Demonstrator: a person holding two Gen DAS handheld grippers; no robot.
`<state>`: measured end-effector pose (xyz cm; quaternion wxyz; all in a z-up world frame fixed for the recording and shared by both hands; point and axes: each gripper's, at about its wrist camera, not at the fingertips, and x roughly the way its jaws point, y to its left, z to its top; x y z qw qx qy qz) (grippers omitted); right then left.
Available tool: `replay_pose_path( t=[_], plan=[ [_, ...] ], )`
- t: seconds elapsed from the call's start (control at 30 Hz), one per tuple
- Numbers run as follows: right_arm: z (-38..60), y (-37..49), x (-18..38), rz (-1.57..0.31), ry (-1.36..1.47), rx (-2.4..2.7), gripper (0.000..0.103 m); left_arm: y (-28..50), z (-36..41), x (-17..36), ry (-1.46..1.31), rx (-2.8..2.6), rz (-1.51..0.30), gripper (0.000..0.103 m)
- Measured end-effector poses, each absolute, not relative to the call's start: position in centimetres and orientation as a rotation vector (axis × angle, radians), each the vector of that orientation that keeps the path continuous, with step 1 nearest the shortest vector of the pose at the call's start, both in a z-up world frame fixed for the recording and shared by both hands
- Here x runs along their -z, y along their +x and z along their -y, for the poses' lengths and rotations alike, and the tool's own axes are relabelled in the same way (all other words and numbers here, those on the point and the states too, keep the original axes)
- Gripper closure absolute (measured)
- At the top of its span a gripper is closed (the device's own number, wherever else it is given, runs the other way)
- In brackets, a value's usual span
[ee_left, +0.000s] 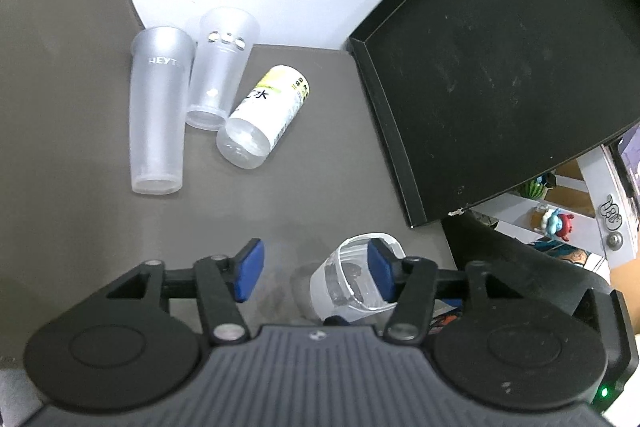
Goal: Flip cup upright
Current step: 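Lower the upright cup onto the seat and open the right tool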
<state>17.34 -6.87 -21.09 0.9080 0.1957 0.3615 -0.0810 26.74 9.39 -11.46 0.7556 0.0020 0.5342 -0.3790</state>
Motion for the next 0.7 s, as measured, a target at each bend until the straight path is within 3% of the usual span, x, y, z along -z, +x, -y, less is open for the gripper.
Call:
replay_pose_path(
  t=[0.27,0.7],
  plan=[
    [7.6,16.3,19.8,-0.732,0.457,0.174,0.0,25.9,-11.0,10.1,-0.016,0.792,-1.146,0.034],
    [8.2,14.0,17.0,-0.723,0.483,0.201,0.0,23.9,-14.4,7.2,-0.058,0.749,-1.075,0.029]
  ],
)
